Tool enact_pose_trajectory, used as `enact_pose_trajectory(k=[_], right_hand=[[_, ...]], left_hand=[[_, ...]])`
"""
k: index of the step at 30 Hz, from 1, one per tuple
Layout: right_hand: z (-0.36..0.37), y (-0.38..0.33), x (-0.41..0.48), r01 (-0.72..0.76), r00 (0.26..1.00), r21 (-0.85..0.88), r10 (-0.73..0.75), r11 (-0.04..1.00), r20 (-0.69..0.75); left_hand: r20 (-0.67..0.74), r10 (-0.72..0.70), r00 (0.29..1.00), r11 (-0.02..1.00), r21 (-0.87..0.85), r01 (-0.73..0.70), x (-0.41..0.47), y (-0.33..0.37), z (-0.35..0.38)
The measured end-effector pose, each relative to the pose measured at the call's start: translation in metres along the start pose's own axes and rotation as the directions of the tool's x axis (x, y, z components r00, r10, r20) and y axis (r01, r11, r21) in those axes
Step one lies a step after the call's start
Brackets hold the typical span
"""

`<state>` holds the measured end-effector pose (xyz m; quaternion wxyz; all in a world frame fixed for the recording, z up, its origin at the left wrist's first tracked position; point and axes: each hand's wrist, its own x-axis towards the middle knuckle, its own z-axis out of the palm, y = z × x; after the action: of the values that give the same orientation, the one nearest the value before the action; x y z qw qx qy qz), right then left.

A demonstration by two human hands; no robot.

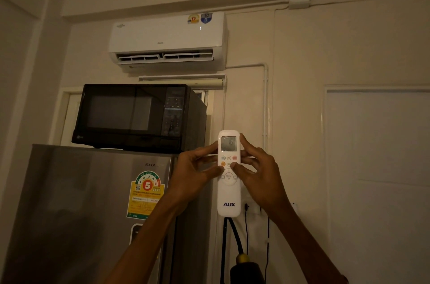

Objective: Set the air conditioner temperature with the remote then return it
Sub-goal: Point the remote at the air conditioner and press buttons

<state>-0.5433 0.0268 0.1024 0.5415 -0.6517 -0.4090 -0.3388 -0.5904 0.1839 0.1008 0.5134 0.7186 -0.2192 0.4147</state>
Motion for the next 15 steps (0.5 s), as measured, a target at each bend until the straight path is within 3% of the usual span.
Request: enact_pose_trajectory(k=[15], right_hand=[[-0.0118, -0.0038, -0.0050, -0.044, 0.997, 0.053, 0.041, 0.998, 0.059]], left_hand=[[-0.005, -0.020, 1.000, 1.000, -0.021, 0.020, -0.0063, 0.0017, 0.0071]])
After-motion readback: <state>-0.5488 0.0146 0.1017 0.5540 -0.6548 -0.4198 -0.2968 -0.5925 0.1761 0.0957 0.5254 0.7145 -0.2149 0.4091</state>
